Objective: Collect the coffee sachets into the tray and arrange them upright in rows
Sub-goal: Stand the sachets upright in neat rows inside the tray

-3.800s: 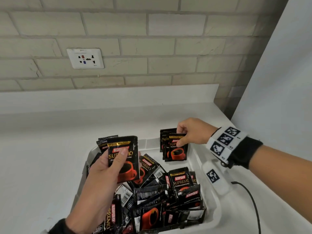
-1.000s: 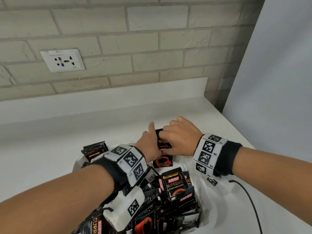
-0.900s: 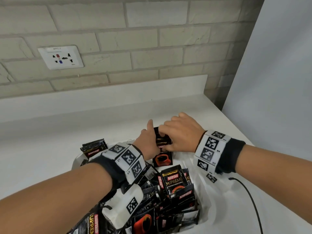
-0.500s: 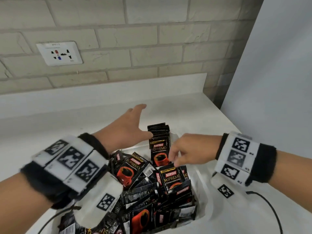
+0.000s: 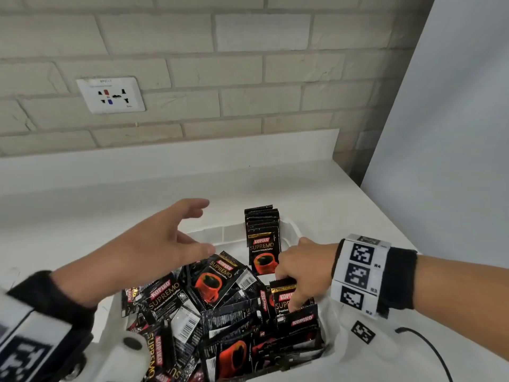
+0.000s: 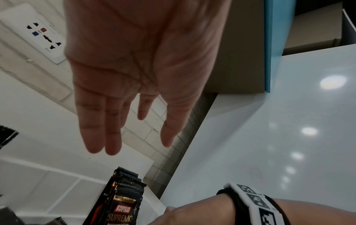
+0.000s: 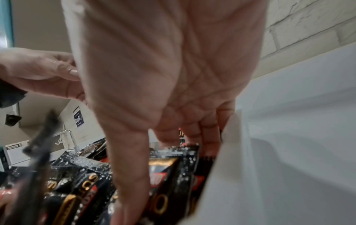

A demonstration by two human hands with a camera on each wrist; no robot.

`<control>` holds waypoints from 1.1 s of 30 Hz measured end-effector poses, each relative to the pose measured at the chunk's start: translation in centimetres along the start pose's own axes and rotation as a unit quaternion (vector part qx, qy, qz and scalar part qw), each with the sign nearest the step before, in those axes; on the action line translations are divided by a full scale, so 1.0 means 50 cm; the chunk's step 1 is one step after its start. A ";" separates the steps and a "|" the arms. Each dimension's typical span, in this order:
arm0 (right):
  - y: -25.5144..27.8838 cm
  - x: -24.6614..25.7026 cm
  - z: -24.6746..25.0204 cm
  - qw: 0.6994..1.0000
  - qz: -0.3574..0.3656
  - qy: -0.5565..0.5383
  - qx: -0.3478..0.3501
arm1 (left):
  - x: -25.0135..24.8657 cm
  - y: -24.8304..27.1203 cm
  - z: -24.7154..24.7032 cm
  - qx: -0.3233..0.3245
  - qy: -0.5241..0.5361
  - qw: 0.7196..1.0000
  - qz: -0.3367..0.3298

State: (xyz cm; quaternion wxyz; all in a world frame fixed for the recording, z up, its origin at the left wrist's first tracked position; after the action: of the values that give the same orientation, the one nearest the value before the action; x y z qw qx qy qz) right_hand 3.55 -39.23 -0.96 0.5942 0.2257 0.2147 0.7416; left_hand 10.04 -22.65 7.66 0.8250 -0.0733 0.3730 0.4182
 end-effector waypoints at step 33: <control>0.083 0.002 0.129 0.736 0.098 -0.620 -0.254 | -0.005 0.018 -0.154 0.033 0.463 0.886 0.027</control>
State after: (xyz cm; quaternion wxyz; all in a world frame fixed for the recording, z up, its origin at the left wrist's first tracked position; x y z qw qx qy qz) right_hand 4.06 -39.63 6.69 0.5548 0.4963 -0.4207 0.5186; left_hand 5.02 -25.55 2.53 0.5491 -0.2214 0.7276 0.3465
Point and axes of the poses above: each hand's wrist, its own y-axis away from the middle knuckle, its own z-axis out of the back of the hand, x = y × z, the point moved 6 cm from there along -y, towards the middle knuckle, and after that the axes turned 6 degrees about -y, right-handed, at the moved point
